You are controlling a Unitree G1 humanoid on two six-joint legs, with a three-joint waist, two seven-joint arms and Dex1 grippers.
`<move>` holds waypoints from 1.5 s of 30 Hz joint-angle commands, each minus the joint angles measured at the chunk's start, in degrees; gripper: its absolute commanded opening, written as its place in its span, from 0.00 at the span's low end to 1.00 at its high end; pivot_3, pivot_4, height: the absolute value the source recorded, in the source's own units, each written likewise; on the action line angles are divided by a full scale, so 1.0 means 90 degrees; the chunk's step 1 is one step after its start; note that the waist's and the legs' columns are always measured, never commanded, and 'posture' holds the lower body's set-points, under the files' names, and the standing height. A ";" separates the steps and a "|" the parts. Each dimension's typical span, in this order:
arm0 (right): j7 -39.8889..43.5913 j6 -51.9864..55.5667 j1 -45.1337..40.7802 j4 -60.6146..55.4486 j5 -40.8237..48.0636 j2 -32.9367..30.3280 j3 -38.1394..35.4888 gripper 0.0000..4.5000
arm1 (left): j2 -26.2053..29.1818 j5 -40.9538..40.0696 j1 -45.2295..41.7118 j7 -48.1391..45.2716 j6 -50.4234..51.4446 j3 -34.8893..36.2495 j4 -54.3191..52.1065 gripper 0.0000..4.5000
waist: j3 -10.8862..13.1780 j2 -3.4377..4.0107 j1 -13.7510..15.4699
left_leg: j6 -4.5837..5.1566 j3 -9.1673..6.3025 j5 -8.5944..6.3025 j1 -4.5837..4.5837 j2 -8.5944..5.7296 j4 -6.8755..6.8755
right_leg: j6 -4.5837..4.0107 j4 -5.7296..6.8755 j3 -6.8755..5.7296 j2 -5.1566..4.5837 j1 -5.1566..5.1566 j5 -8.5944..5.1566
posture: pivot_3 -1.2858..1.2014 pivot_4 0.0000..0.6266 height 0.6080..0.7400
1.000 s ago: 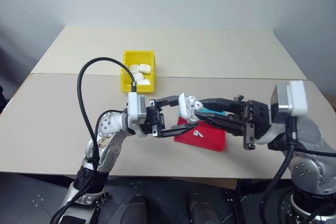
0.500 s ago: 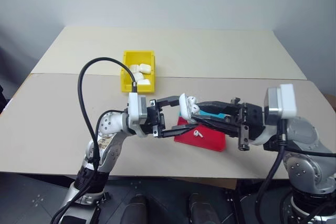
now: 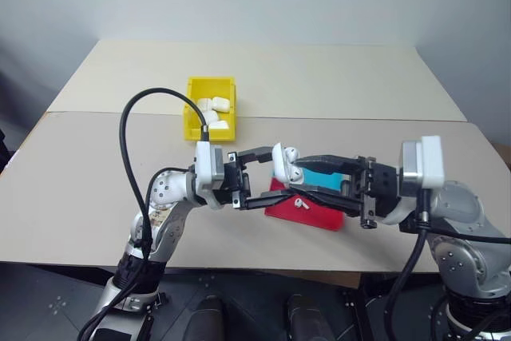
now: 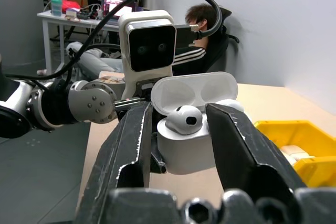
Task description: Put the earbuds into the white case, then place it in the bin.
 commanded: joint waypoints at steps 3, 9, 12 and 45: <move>-0.0039 -0.0127 0.0004 -0.0008 -0.0061 -0.0120 0.0059 0.41 | -0.0085 -0.0057 -0.0087 -0.0039 -0.0198 0.0065 -0.0129 0.62 | 0.0000 0.0000 0.0001 | 0.0000 0.0000 0.0000 0.0000 0.0000 0.0000 | 0.0000 0.0000 0.0000 0.0000 0.0000 0.0000 | 0.52 0.24 1.00; 0.0160 -0.0198 0.0099 0.0057 0.0151 -0.0342 -0.0224 0.41 | -0.0065 0.0042 -0.0059 -0.0118 -0.0268 0.0046 -0.0027 0.62 | 0.0000 0.0000 0.0004 | 0.0000 0.0000 0.0000 0.0000 0.0000 0.0000 | 0.0000 -0.0001 0.0000 0.0000 0.0000 0.0000 | 0.52 0.24 1.00; 0.0224 -0.0060 -0.0186 0.0166 0.0468 -0.0779 -0.0773 0.41 | -0.0089 0.0090 -0.0054 -0.0137 -0.0293 0.0041 0.0025 0.62 | 0.0001 -0.0001 0.0007 | 0.0000 0.0001 0.0000 -0.0001 -0.0002 0.0000 | 0.0000 -0.0003 0.0000 -0.0002 0.0002 0.0000 | 0.52 0.24 1.00; 0.0169 0.2174 -0.3866 0.0082 -0.0499 -0.2086 0.1832 0.00 | -0.0572 0.0700 -0.0368 -0.0156 -0.1081 -0.0178 0.0952 0.62 | 0.0001 0.0000 0.0010 | 0.0002 -0.0001 -0.0001 -0.0012 -0.0001 -0.0001 | 0.0002 -0.0011 -0.0004 -0.0004 -0.0006 0.0002 | 0.52 0.24 1.00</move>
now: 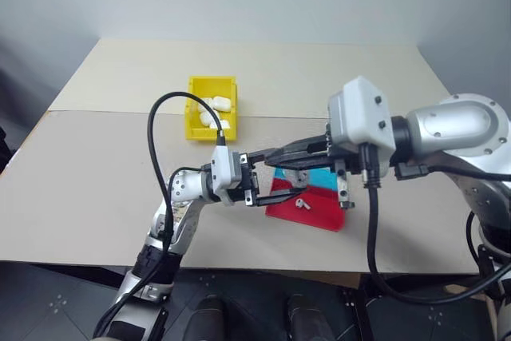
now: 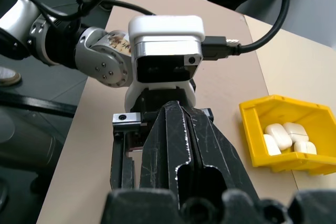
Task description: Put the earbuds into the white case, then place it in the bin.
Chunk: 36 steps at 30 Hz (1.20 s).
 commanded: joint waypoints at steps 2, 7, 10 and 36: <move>0.0237 -0.0256 0.0088 -0.0005 -0.0432 -0.0150 0.0012 0.00 | -0.0007 -0.0092 -0.0044 0.0029 -0.0090 0.0031 -0.0275 0.62 | 0.0000 0.0000 0.0000 | 0.0000 0.0000 0.0000 0.0000 0.0000 0.0000 | 0.0000 0.0000 0.0000 0.0000 0.0000 0.0000 | 0.52 0.24 1.00; 0.0458 -0.0399 0.0279 0.0076 -0.0706 -0.0286 0.0006 0.00 | 0.0021 -0.0126 -0.0035 0.0003 -0.0069 0.0074 -0.0277 0.62 | 0.0000 0.0000 -0.0001 | 0.0000 0.0000 0.0000 0.0000 0.0000 0.0000 | 0.0000 -0.0001 0.0000 0.0000 0.0000 0.0000 | 0.52 0.24 1.00; 0.0541 -0.0458 0.0342 0.0131 -0.0788 -0.0348 -0.0047 0.00 | 0.0034 -0.0133 -0.0034 -0.0008 -0.0079 0.0082 -0.0256 0.62 | 0.0000 0.0000 -0.0003 | 0.0000 0.0000 0.0000 0.0002 0.0000 0.0000 | 0.0000 0.0001 0.0000 0.0000 0.0000 0.0000 | 0.52 0.24 1.00; -0.1032 0.0152 0.1156 0.0282 0.0245 0.0177 -0.2233 0.00 | 0.0349 0.1098 -0.1114 0.4219 0.3203 0.1213 -0.1511 0.62 | 0.0002 -0.0005 0.0025 | 0.0000 -0.0004 0.0000 -0.0001 0.0000 0.0000 | 0.0002 -0.0001 -0.0002 0.0000 0.0003 0.0001 | 0.52 0.24 1.00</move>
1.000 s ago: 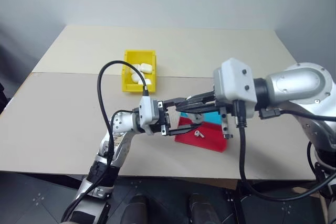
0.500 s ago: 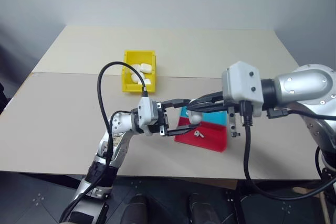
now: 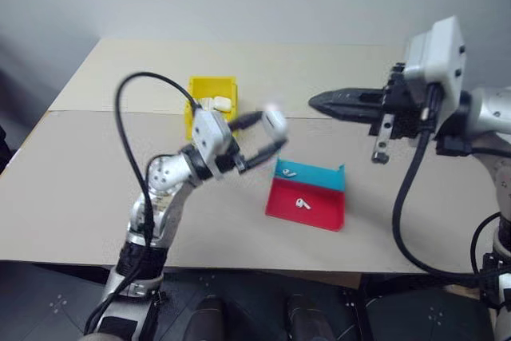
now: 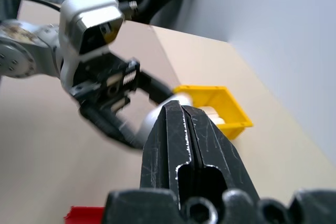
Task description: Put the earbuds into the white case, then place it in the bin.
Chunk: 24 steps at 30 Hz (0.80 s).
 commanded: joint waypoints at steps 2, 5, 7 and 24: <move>-0.0241 0.0006 0.0348 -0.0222 0.0128 0.0050 -0.0211 0.00 | 0.0054 0.0546 -0.0993 0.1442 0.1415 0.0302 -0.0004 0.62 | 0.0002 -0.0003 0.0009 | 0.0000 -0.0001 0.0000 -0.0003 -0.0004 0.0000 | 0.0003 0.0000 0.0000 -0.0002 0.0000 0.0001 | 0.52 0.24 1.00; -0.0308 -0.0100 0.0454 -0.0110 0.0004 0.0122 -0.0075 0.00 | -0.0353 0.0782 -0.1358 0.2356 0.1024 0.0662 0.0806 0.62 | 0.0001 -0.0002 0.0000 | 0.0000 -0.0001 0.0000 -0.0001 -0.0004 0.0000 | 0.0003 -0.0001 0.0000 -0.0001 -0.0001 0.0002 | 0.52 0.24 1.00; -0.0359 -0.0170 0.0459 -0.0006 -0.0156 0.0165 0.0068 0.00 | -0.0496 0.0860 -0.1418 0.2700 0.0854 0.0853 0.1287 0.62 | 0.0001 -0.0003 -0.0028 | 0.0000 0.0000 0.0000 0.0001 -0.0004 0.0000 | 0.0003 -0.0004 0.0000 -0.0001 0.0001 0.0002 | 0.52 0.24 1.00; -0.0445 -0.0108 0.0809 -0.0042 -0.0786 0.0066 0.0361 0.00 | -0.0619 0.1522 -0.2055 0.3425 -0.0152 0.0809 0.4210 0.69 | 0.0008 -0.0015 0.0013 | -0.0001 -0.0003 0.0000 -0.0017 -0.0007 -0.0001 | 0.0004 -0.0005 -0.0005 -0.0003 -0.0012 0.0004 | 0.52 0.24 1.00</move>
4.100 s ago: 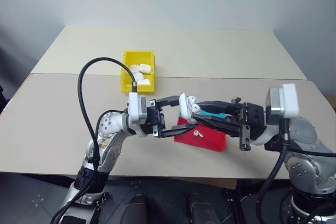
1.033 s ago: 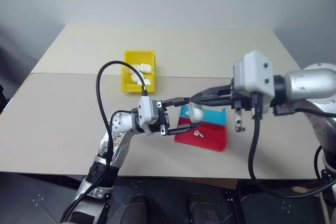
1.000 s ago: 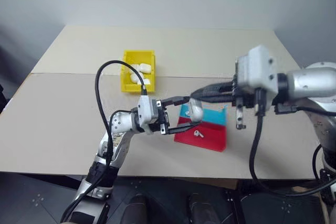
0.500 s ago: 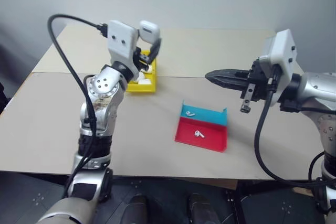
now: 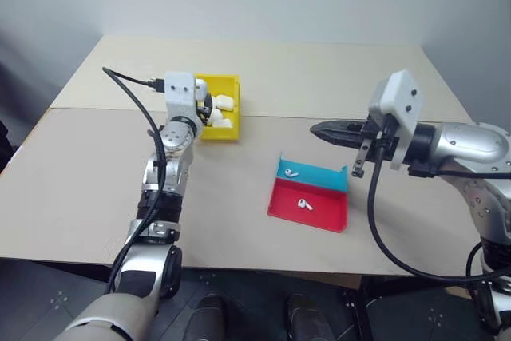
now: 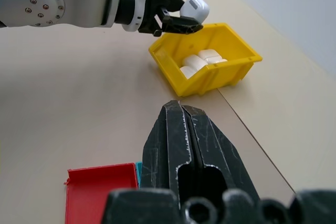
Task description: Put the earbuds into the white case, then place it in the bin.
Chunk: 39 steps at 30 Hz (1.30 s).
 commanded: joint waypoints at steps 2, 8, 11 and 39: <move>-0.0113 -0.0076 -0.0020 -0.0168 -0.0113 -0.0053 -0.0141 0.00 | 0.0016 -0.0056 -0.0381 -0.0355 -0.0543 -0.0043 0.0474 0.81 | 0.0000 0.0000 -0.0006 | -0.0001 0.0000 0.0000 0.0001 -0.0001 0.0000 | 0.0000 0.0002 0.0000 0.0000 0.0000 0.0000 | 0.52 0.24 1.00; -0.0144 -0.0057 -0.0039 -0.0185 -0.0212 -0.0025 -0.0020 0.00 | 0.0018 0.0003 -0.0594 -0.0455 -0.0946 -0.0059 0.0946 1.00 | 0.0000 0.0000 -0.0022 | -0.0001 0.0000 0.0000 0.0000 -0.0001 0.0000 | 0.0000 0.0000 0.0000 0.0000 0.0000 0.0000 | 0.52 0.24 1.00; -0.0160 -0.0066 0.0013 -0.0247 -0.0272 -0.0056 0.0025 0.00 | 0.0048 0.0001 -0.0535 -0.0546 -0.1171 -0.0076 0.0903 1.00 | 0.0000 0.0000 -0.0023 | -0.0001 0.0000 0.0000 0.0001 -0.0001 0.0000 | 0.0000 0.0001 0.0000 0.0000 0.0000 0.0000 | 0.52 0.24 1.00; 0.3420 -0.4631 0.1982 0.2024 -0.0962 -0.1537 -0.1744 0.00 | 0.3934 -0.3722 0.4697 -0.5100 0.1263 0.2257 -0.6031 1.00 | 0.0002 0.0002 -0.0036 | -0.0003 0.0012 0.0001 0.0039 0.0011 -0.0008 | -0.0007 0.0006 0.0006 0.0002 0.0021 -0.0005 | 0.52 0.24 1.00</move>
